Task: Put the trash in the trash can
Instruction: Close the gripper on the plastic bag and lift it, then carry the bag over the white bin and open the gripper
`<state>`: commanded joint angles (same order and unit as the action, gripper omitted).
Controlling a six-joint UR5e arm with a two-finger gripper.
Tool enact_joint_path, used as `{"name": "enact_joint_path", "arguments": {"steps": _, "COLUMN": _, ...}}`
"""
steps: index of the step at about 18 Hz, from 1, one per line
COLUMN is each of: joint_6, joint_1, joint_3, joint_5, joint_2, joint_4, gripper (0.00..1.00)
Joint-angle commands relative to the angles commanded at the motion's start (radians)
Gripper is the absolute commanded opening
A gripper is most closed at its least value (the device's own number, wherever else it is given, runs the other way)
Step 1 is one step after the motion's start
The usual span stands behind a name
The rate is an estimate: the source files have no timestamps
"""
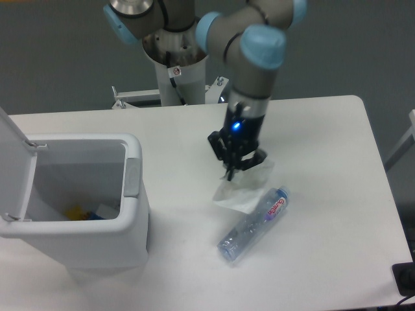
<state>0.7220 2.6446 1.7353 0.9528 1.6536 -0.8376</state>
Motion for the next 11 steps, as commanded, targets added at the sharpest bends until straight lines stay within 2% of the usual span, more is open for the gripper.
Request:
{"name": "enact_joint_path", "arguments": {"steps": 2, "joint_6": -0.175, "joint_1": -0.009, "joint_3": -0.049, "joint_5": -0.003, "joint_2": -0.011, "joint_4": 0.017, "gripper": 0.00}}
{"name": "enact_joint_path", "arguments": {"steps": 3, "joint_6": -0.297, "joint_1": -0.031, "joint_3": -0.071, "joint_5": -0.005, "joint_2": -0.035, "joint_4": 0.037, "gripper": 0.00}}
{"name": "enact_joint_path", "arguments": {"steps": 5, "joint_6": -0.410, "joint_1": -0.069, "joint_3": -0.085, "joint_5": -0.005, "joint_2": -0.081, "joint_4": 0.041, "gripper": 0.00}}
{"name": "enact_joint_path", "arguments": {"steps": 7, "joint_6": -0.458, "joint_1": -0.121, "joint_3": -0.080, "joint_5": -0.003, "joint_2": -0.118, "joint_4": 0.041, "gripper": 0.00}}
{"name": "enact_joint_path", "arguments": {"steps": 11, "joint_6": -0.506, "joint_1": -0.283, "joint_3": -0.073, "joint_5": 0.015, "joint_2": -0.123, "joint_4": 0.046, "gripper": 0.00}}
